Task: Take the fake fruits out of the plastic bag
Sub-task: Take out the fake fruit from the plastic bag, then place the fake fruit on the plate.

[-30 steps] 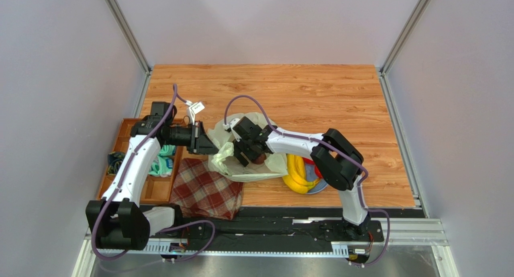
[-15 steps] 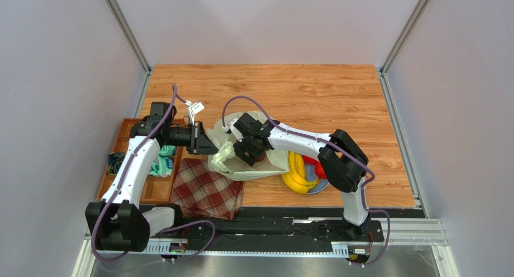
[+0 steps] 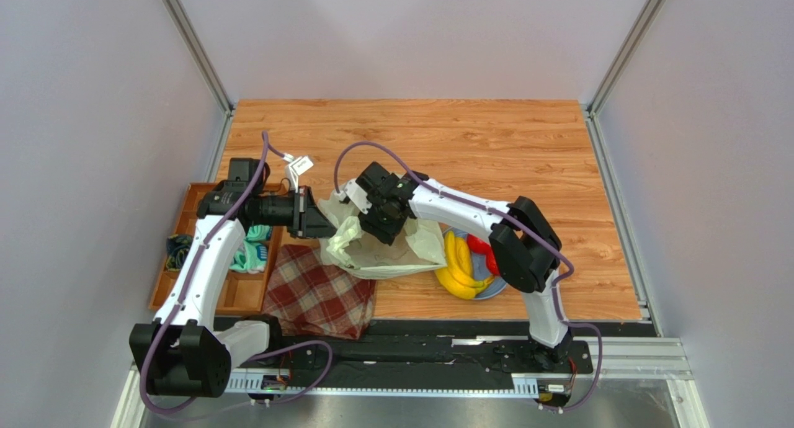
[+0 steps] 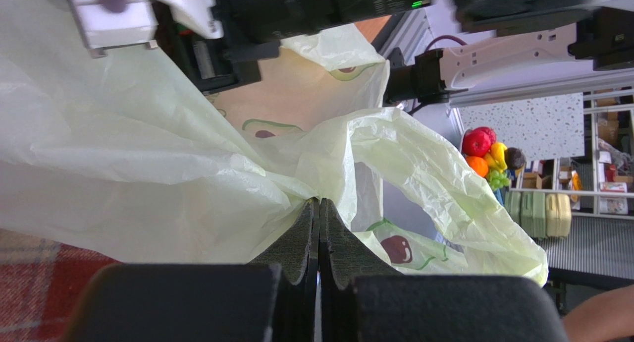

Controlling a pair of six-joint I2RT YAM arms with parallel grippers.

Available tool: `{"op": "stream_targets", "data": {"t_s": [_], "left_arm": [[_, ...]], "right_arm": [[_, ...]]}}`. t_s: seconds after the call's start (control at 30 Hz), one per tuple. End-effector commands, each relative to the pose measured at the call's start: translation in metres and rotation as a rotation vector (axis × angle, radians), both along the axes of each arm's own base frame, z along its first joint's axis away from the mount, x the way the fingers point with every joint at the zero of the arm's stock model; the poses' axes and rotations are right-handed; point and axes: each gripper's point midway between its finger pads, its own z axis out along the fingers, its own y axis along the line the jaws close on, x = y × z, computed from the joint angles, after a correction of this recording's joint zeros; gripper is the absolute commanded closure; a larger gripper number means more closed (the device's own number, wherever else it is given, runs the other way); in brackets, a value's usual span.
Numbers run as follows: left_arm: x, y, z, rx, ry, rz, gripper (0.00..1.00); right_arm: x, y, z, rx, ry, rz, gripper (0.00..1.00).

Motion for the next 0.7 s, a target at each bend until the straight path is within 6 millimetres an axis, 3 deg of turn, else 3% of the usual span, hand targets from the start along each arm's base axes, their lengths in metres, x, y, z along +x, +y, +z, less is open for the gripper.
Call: {"op": "stream_targets", "data": {"t_s": [0.0, 0.1, 0.17, 0.2, 0.23, 0.3, 0.33, 0.5, 0.57, 0.67], "left_arm": [[0.008, -0.003, 0.018, -0.031, -0.089, -0.016, 1.0], [0.025, 0.0, 0.022, 0.012, -0.166, -0.034, 1.0], [0.035, 0.0, 0.019, 0.024, -0.169, -0.046, 1.0], [0.04, 0.0, 0.023, 0.025, -0.181, -0.047, 1.0], [0.045, 0.0, 0.022, 0.021, -0.176, -0.049, 1.0], [0.048, -0.001, 0.022, 0.02, -0.19, -0.052, 1.0], [0.053, 0.0, 0.021, 0.035, -0.216, -0.041, 1.0], [0.053, 0.0, 0.024, 0.046, -0.248, -0.018, 1.0], [0.05, 0.001, 0.02, 0.049, -0.248, -0.023, 1.0], [0.052, 0.002, 0.015, 0.059, -0.236, -0.019, 1.0]], "right_arm": [[-0.003, 0.008, 0.125, 0.177, -0.106, 0.074, 0.62], [-0.032, -0.006, 0.173, 0.264, -0.086, 0.129, 0.62], [-0.048, -0.021, 0.185, 0.265, -0.072, 0.152, 0.62], [-0.053, -0.032, 0.181, 0.239, -0.064, 0.145, 0.62], [-0.058, -0.046, 0.193, 0.249, -0.09, 0.137, 0.62], [-0.062, -0.079, 0.177, 0.196, -0.075, 0.093, 0.61], [-0.065, -0.095, 0.184, 0.207, -0.105, 0.076, 0.61], [-0.053, -0.17, 0.162, 0.154, -0.077, -0.11, 0.59], [-0.056, -0.19, 0.135, 0.095, -0.048, -0.09, 0.59], [-0.04, -0.211, 0.104, 0.015, -0.077, -0.127, 0.59]]}}
